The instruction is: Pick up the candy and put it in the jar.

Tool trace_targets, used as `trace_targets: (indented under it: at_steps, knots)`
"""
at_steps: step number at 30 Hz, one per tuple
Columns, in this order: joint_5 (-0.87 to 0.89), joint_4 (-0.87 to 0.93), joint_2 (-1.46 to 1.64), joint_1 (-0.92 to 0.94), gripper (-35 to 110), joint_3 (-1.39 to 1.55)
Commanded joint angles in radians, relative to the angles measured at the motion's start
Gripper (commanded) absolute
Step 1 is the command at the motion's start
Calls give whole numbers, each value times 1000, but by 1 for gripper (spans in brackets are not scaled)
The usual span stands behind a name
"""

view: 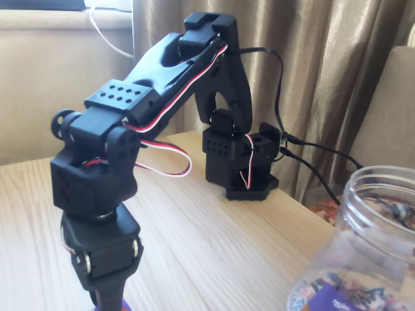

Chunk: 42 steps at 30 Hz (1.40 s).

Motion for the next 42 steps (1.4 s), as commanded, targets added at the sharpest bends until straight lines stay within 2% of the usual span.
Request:
trace_targets:
  at_steps: [1, 11, 20, 34, 42]
  knots:
    - [5, -8, 72, -8, 25, 11]
    - [25, -38, 117, -17, 7, 74]
    - [43, -3, 224, -14, 6, 103]
    - [121, 296, 457, -26, 6, -95]
    - [225, 301, 655, -84, 6, -54]
